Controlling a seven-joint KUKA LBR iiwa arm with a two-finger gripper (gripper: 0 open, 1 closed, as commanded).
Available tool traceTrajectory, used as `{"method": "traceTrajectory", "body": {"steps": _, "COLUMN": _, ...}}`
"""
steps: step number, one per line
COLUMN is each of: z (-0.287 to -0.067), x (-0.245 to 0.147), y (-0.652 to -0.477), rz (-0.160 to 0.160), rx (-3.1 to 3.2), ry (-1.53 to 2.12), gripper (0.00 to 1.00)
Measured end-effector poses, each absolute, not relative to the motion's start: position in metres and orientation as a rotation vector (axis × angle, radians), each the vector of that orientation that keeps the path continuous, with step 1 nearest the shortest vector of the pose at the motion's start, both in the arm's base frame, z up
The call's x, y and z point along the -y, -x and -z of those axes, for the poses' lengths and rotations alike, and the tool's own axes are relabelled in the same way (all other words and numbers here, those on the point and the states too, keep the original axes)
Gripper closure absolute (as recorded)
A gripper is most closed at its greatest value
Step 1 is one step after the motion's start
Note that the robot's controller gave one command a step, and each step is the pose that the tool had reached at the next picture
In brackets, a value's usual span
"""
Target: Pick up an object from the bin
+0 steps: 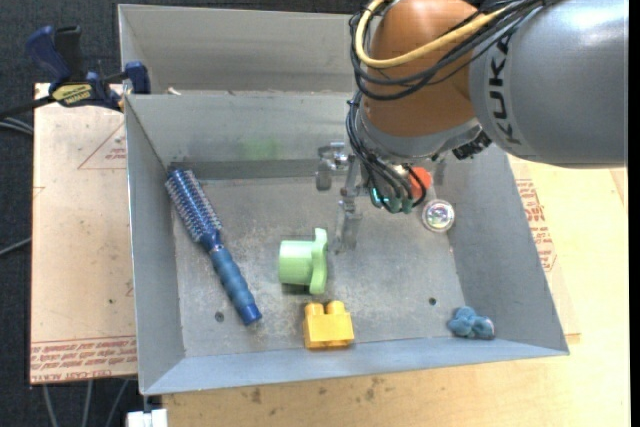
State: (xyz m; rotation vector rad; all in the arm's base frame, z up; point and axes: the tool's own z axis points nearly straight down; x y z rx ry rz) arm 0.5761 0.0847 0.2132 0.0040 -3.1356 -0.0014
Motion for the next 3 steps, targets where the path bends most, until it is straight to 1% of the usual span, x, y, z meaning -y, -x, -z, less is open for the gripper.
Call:
{"method": "traceTrajectory", "body": {"steps": 1, "z": -0.068, "x": -0.093, "y": -0.564, "rz": 0.003, "rx": 2.981, "ry": -0.982, "gripper": 0.0}}
{"method": "traceTrajectory", "body": {"steps": 2, "z": -0.101, "x": -0.089, "y": -0.564, "rz": 0.0, "rx": 2.866, "ry": -1.299, "gripper": 0.0}}
{"method": "traceTrajectory", "body": {"steps": 3, "z": -0.1, "x": -0.076, "y": -0.569, "rz": 0.001, "rx": 2.796, "ry": -1.44, "gripper": 0.0}}
